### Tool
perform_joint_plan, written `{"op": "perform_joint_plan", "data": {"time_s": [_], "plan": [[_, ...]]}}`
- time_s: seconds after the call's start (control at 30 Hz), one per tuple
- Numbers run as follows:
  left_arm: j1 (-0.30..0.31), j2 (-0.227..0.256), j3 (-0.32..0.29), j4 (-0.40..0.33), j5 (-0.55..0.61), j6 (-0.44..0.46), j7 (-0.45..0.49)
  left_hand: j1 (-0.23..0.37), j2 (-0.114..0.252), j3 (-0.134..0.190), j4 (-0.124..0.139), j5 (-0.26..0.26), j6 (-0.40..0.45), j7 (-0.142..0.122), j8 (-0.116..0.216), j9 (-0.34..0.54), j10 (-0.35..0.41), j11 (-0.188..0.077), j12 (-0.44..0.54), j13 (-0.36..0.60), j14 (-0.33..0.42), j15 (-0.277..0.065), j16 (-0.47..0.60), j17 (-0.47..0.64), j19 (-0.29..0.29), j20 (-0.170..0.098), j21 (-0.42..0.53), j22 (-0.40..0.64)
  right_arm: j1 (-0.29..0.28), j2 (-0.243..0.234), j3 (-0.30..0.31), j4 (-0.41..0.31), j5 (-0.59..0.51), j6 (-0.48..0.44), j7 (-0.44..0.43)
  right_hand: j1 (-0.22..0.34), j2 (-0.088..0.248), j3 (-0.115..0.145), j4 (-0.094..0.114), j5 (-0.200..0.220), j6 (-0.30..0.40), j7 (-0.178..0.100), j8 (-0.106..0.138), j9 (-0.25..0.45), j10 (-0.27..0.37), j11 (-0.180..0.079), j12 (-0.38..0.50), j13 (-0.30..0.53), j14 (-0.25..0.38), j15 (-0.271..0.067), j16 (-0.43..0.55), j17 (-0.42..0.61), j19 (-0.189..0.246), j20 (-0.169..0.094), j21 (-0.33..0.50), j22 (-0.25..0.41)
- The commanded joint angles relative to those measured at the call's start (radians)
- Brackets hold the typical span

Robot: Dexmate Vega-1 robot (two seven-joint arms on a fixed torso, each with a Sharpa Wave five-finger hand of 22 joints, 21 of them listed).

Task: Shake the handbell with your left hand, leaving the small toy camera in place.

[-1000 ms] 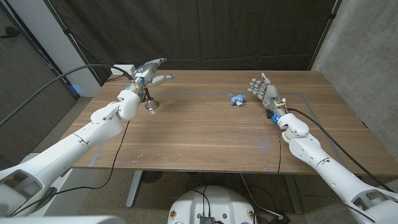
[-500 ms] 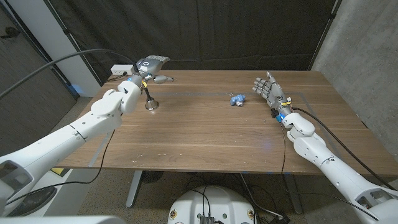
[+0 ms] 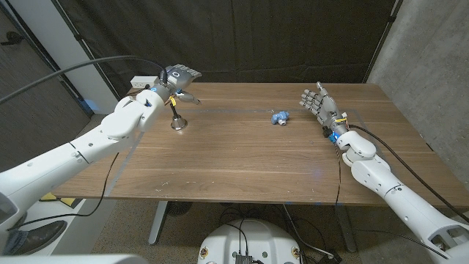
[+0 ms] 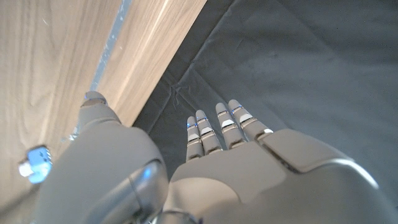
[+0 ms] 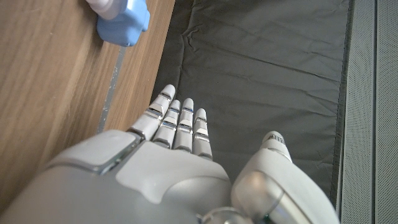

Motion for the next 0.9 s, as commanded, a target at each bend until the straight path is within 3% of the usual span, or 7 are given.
{"op": "perform_joint_plan", "data": {"time_s": [0.03,0.4,0.63,0.9], "plan": [[0.008,0.069,-0.026,-0.053,0.166,-0.107,-0.143,0.013,0.006,-0.005,-0.008,0.009,0.019,0.001,0.008,0.004,0.020,-0.003,0.006,0.004,0.010,-0.072,0.004,0.003,0.011,-0.050,0.006,0.005,-0.047,0.004,-0.006,-0.060,-0.015,0.004,-0.043,0.009,0.005,0.002,-0.001,0.000,0.005,-0.003,0.003,0.003,0.009,-0.003,0.004,0.005,0.007,-0.001,0.003,0.004,0.003,0.004,0.007,0.005],[-0.014,0.079,-0.031,-0.042,0.278,-0.252,-0.218,0.025,0.009,-0.008,-0.008,0.017,0.042,-0.004,0.012,0.004,0.039,-0.003,0.008,0.005,0.029,-0.079,0.007,0.003,0.036,-0.049,0.012,0.006,-0.102,0.005,-0.006,-0.101,-0.021,0.009,-0.082,0.010,0.006,0.003,-0.002,0.000,0.005,-0.003,0.003,0.003,0.009,-0.005,0.004,0.005,0.008,-0.002,0.003,0.004,0.003,0.005,0.007,0.005],[-0.027,0.082,-0.022,-0.030,0.354,-0.330,-0.221,0.028,0.012,-0.009,-0.007,0.020,0.052,-0.006,0.013,0.004,0.044,-0.007,0.008,0.005,0.031,-0.082,0.006,0.004,0.041,-0.050,0.013,0.007,-0.127,0.009,-0.008,-0.114,-0.028,0.016,-0.103,0.012,0.007,0.004,-0.003,0.000,0.005,-0.005,0.003,0.003,0.011,-0.004,0.004,0.005,0.008,-0.001,0.003,0.004,0.003,0.005,0.007,0.005],[-0.018,0.081,-0.020,-0.010,0.430,-0.350,-0.183,0.038,0.021,-0.013,-0.003,0.034,0.104,-0.011,0.025,0.004,0.089,-0.020,0.015,0.005,0.070,-0.086,0.014,0.004,0.067,-0.037,0.019,0.009,-0.129,0.023,-0.016,-0.101,-0.020,0.024,-0.094,0.014,0.009,0.005,-0.004,0.000,0.006,-0.005,0.004,0.003,0.011,-0.005,0.004,0.005,0.010,-0.003,0.003,0.004,0.004,0.005,0.007,0.005]]}}
